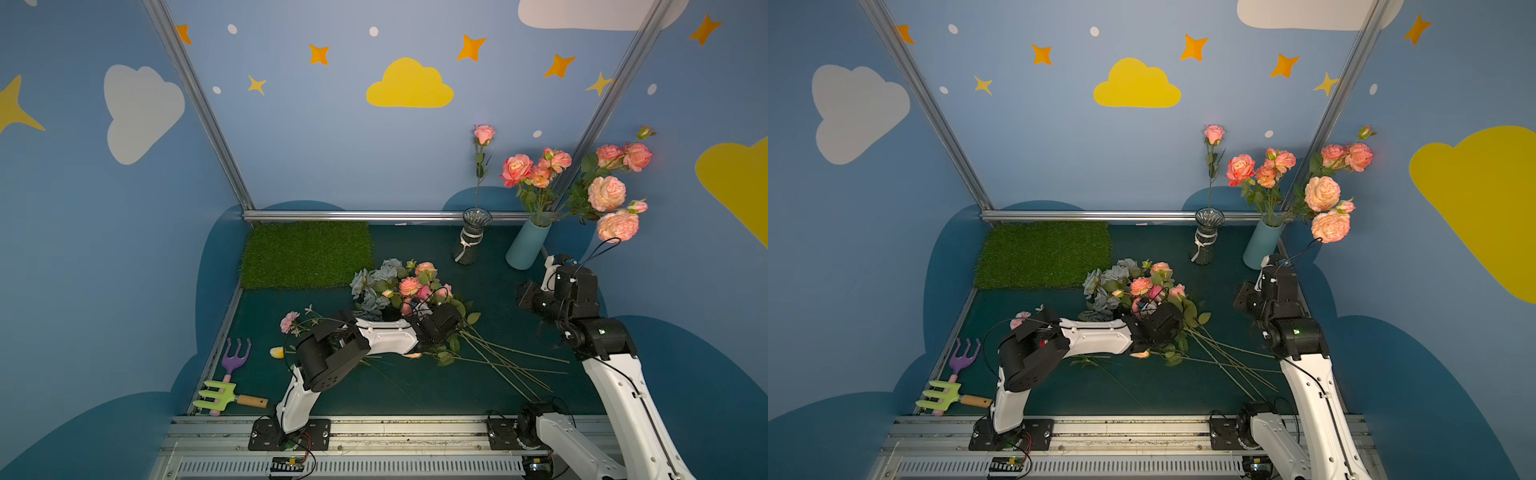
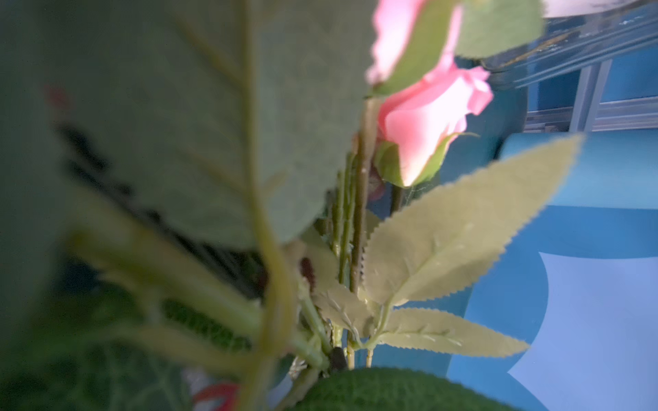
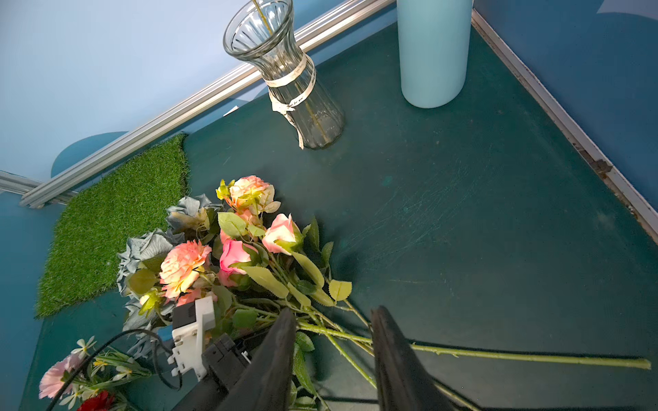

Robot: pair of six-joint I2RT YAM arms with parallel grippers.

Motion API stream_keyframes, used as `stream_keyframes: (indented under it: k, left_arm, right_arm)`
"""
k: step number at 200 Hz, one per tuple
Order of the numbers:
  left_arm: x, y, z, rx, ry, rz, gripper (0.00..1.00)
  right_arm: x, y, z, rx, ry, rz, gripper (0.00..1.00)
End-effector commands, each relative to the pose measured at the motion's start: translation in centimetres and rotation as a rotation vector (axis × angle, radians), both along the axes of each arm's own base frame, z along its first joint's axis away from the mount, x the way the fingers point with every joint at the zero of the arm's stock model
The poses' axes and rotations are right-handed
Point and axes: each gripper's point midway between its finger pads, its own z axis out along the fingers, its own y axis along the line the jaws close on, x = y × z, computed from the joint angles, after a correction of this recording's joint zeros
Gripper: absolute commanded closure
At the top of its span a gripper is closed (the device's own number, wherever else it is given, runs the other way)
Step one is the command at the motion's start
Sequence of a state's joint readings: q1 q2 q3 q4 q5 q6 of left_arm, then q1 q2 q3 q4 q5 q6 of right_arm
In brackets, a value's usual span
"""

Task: Place the pink flowers into the vase
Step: Pick up the flower at the center of the board.

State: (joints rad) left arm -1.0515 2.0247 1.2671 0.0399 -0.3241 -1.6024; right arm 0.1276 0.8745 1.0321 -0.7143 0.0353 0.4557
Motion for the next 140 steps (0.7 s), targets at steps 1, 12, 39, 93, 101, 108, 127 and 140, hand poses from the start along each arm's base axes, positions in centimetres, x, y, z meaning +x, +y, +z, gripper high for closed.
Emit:
stream_keyframes:
  k: [1, 12, 39, 93, 101, 108, 127, 140]
  left_arm:
    - [0.1, 0.9, 2.5, 0.102, -0.101, -0.025, 0.98]
    - [0.1, 1.0, 3.5, 0.119, -0.137, -0.029, 0.98]
    - [0.0, 0.9, 6.0, 0.15, -0.221, -0.041, 0.98]
    - [-0.6, 0.6, 9.9, 0.171, -0.349, -0.057, 0.98]
    - [-0.6, 0.7, 10.3, 0.173, -0.363, -0.054, 0.98]
    - [-0.5, 0.9, 10.8, 0.178, -0.381, -0.054, 0.98]
    - [-0.1, 1.5, 12.3, 0.196, -0.433, -0.045, 0.98]
    - [0.2, 1.8, 13.8, 0.215, -0.482, -0.055, 0.98]
  right_arm:
    - [0.0, 0.8, -0.1, 0.006, -0.008, 0.049, 0.62]
    - [0.2, 1.1, -0.2, 0.012, -0.006, 0.065, 0.62]
    - [0.3, 1.3, -0.2, 0.013, -0.006, 0.074, 0.62]
    - [0.6, 2.0, -0.3, 0.028, -0.004, 0.114, 0.62]
    - [0.6, 2.3, -0.3, 0.036, -0.005, 0.131, 0.62]
    - [0.7, 2.6, -0.3, 0.042, -0.004, 0.144, 0.62]
    - [0.8, 3.9, -0.2, 0.07, -0.006, 0.206, 0.62]
    - [0.9, 4.9, -0.3, 0.089, 0.001, 0.25, 0.62]
